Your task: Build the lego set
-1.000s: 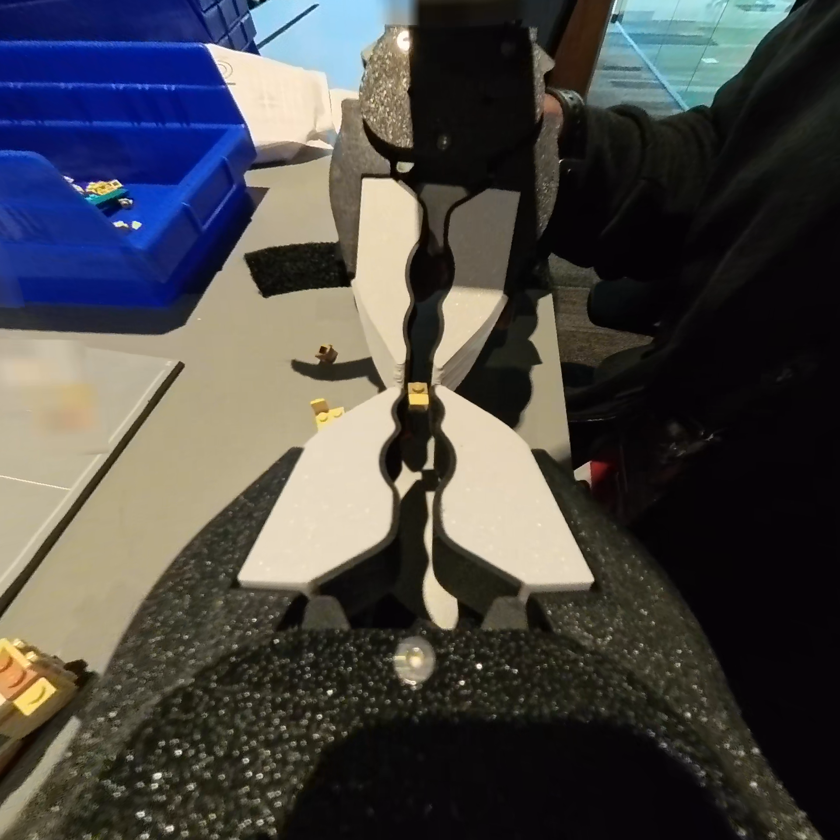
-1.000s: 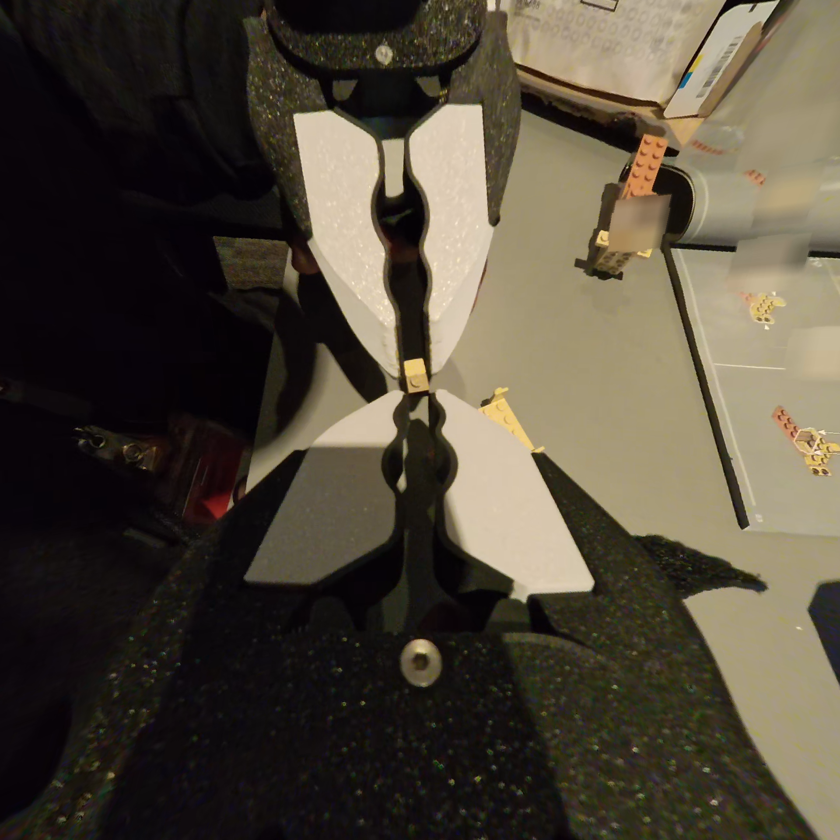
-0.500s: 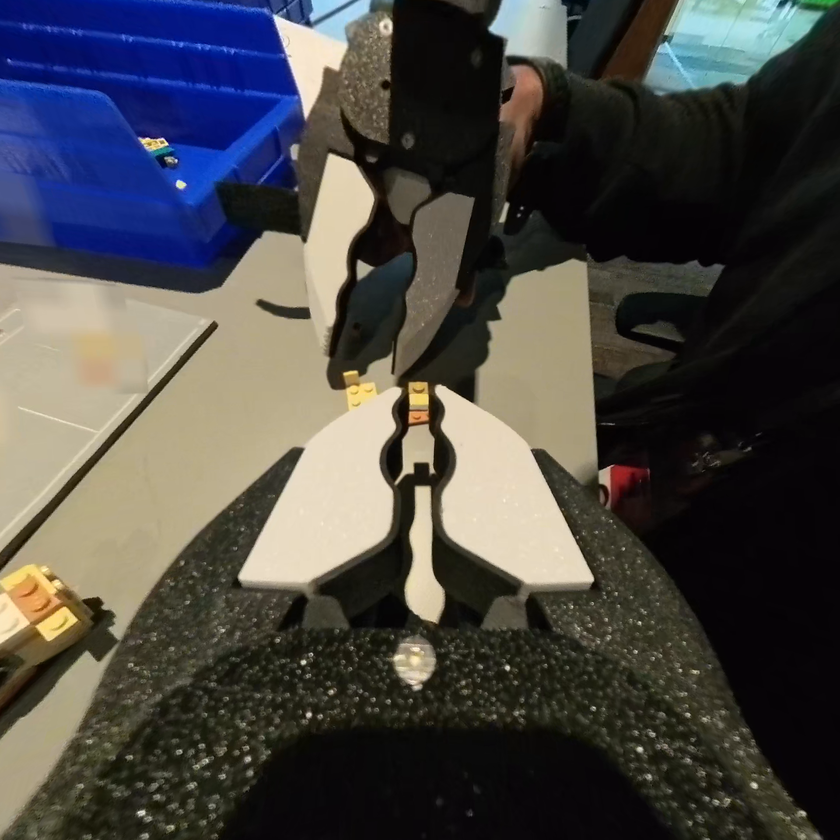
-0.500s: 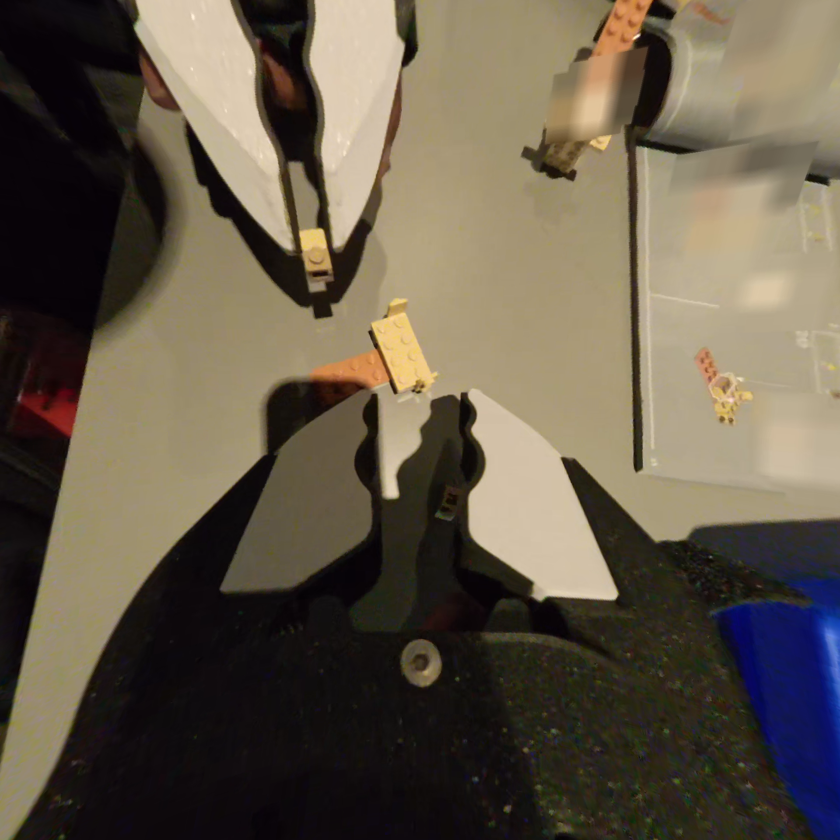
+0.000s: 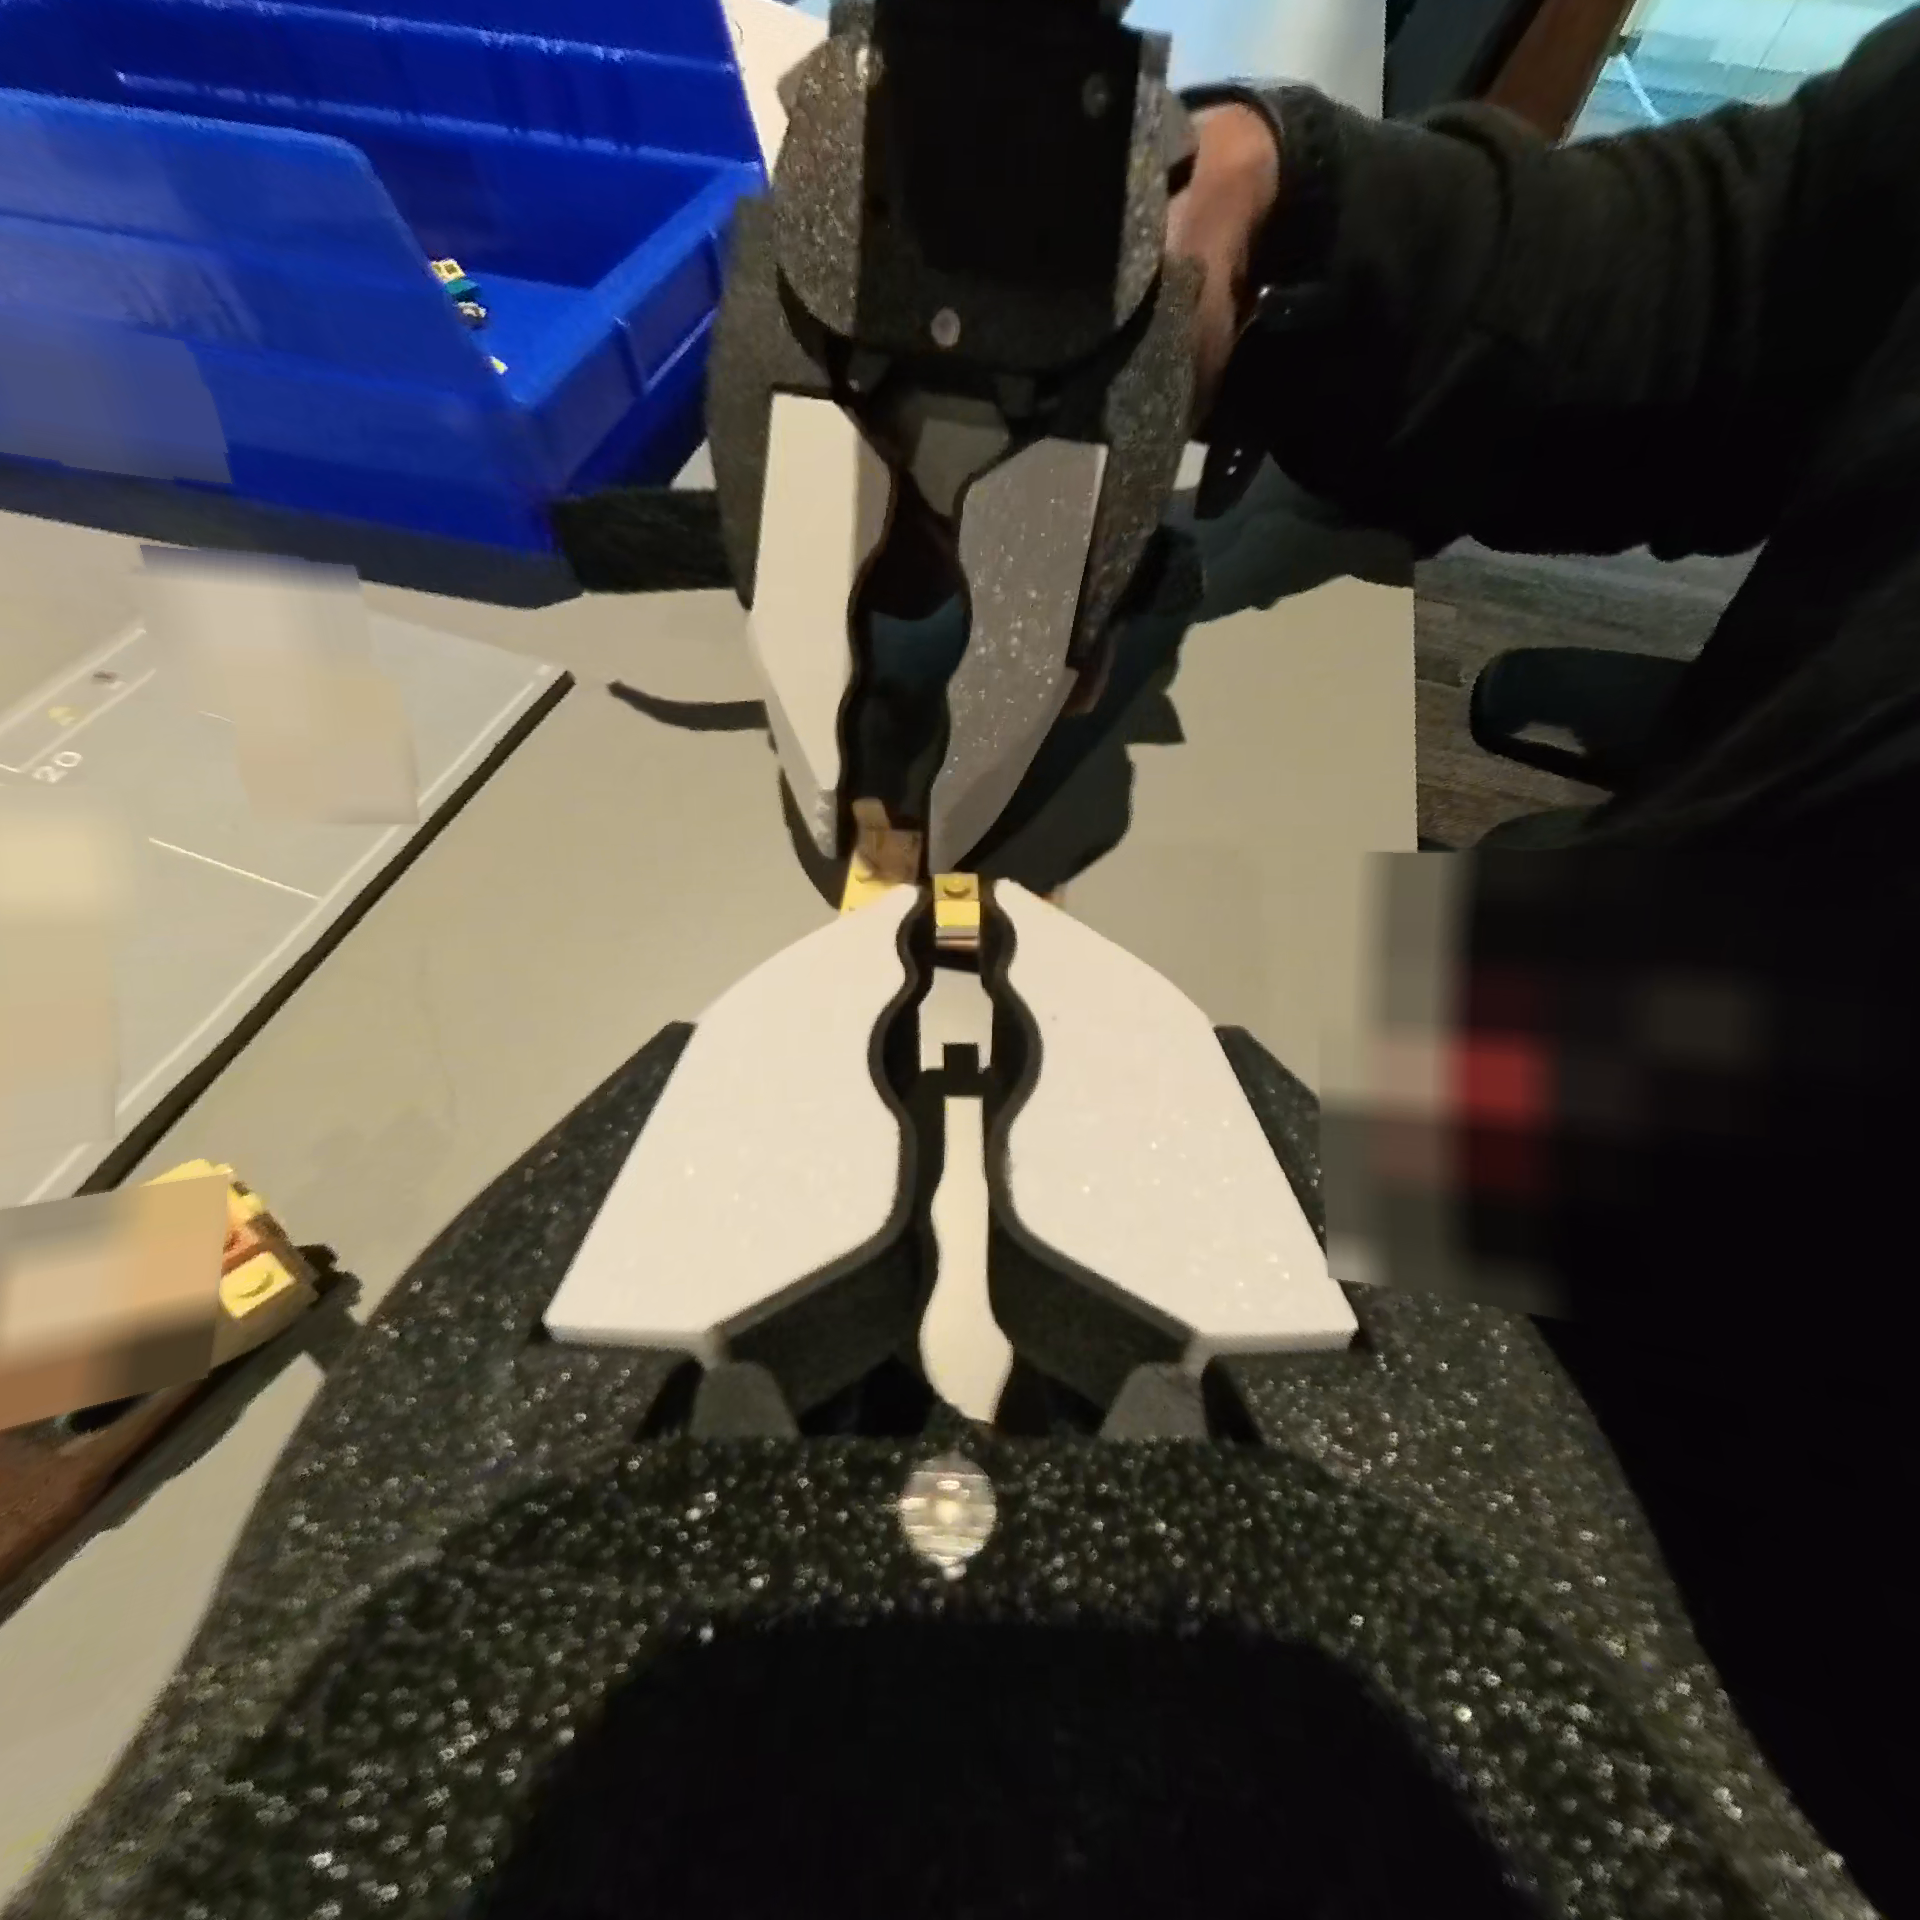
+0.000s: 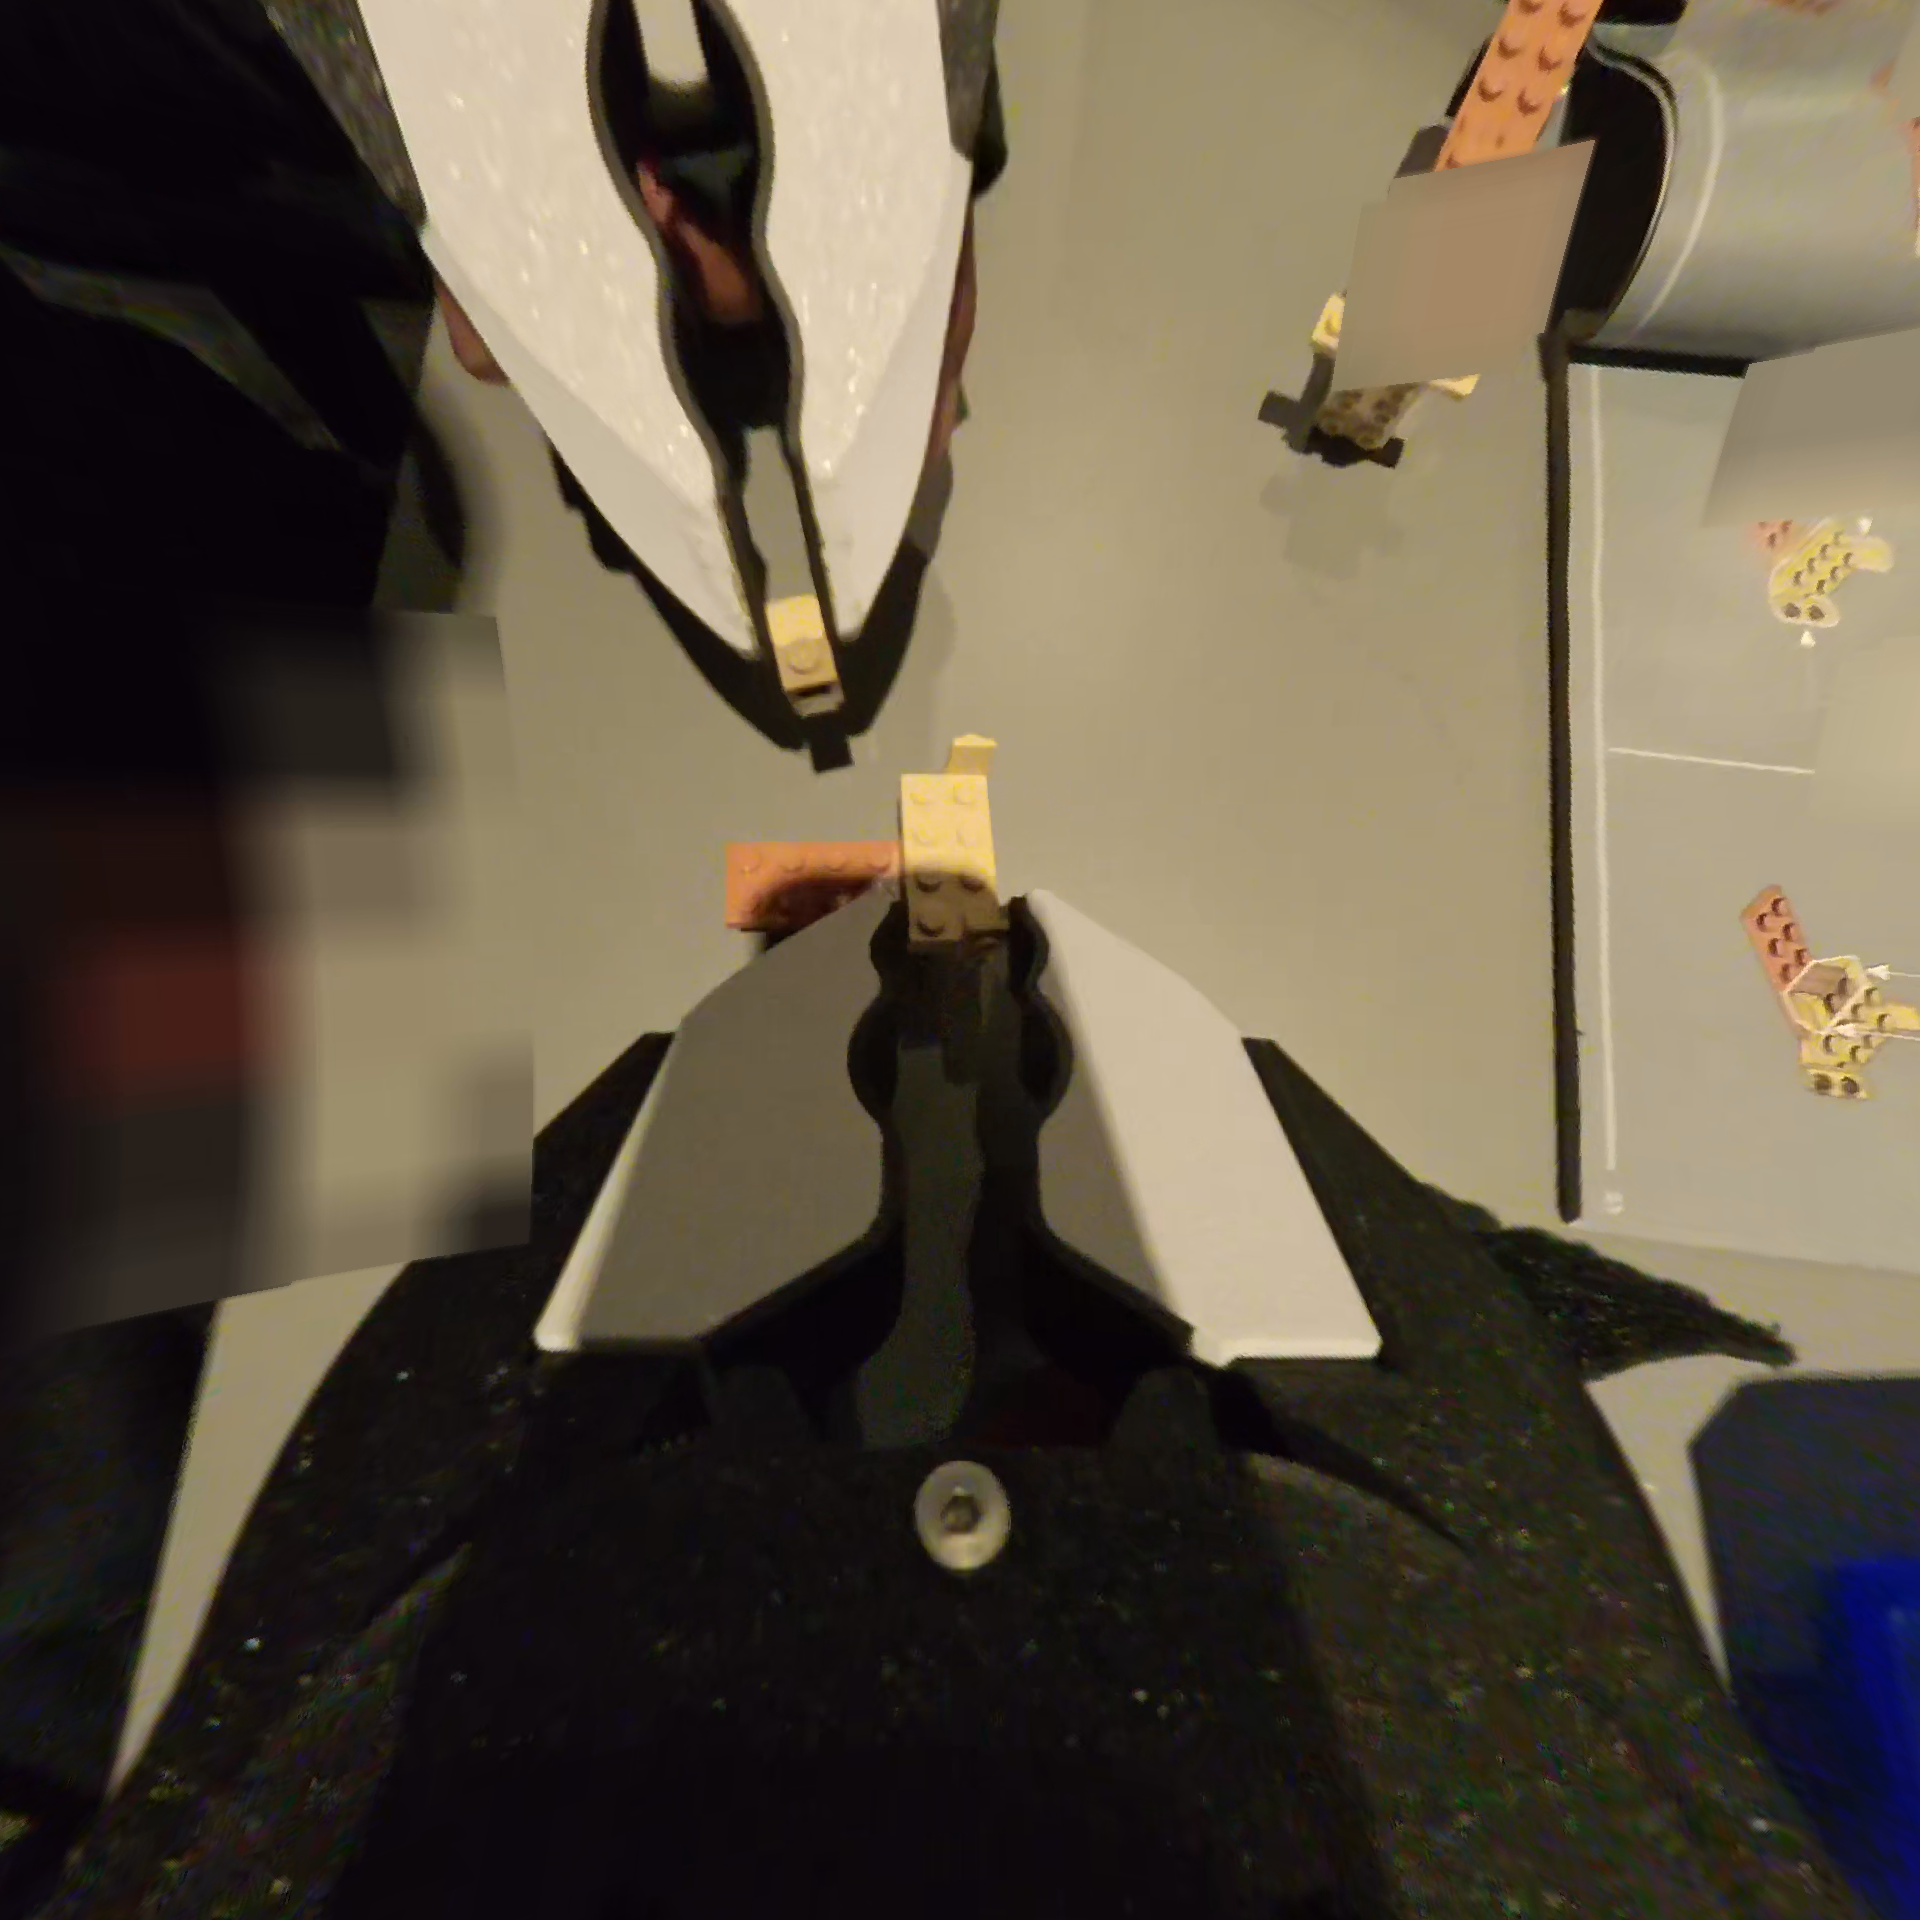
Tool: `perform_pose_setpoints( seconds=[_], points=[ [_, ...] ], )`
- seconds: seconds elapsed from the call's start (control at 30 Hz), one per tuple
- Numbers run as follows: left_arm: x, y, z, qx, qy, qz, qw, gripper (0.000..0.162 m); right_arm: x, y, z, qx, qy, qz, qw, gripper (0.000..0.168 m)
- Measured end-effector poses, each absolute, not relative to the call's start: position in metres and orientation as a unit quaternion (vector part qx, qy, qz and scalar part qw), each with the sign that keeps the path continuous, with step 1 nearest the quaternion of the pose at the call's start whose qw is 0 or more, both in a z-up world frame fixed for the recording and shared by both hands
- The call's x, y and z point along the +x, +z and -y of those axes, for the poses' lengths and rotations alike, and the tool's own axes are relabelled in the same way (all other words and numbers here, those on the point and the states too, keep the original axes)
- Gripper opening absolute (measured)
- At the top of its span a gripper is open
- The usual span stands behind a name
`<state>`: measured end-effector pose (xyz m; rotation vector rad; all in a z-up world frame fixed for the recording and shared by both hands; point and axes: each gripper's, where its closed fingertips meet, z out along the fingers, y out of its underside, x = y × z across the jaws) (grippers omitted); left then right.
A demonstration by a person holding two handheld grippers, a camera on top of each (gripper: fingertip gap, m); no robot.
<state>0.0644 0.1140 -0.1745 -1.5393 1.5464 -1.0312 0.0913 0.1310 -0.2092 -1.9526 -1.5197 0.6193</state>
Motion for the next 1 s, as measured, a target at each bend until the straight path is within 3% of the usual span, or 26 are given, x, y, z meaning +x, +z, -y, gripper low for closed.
perform_pose_setpoints(
  seconds=[0.63, 1.0],
  points=[
    [0.055, -0.164, -0.111, -0.6, -0.419, -0.578, 0.361, 0.007, 0.074, -0.189, -0.094, -0.807, 0.416, 0.367, 0.203, 0.018],
    [0.049, -0.174, -0.11, -0.611, -0.424, -0.58, 0.333, 0.007, 0.074, -0.212, -0.083, -0.828, 0.398, 0.384, 0.093, 0.017]
  ],
)
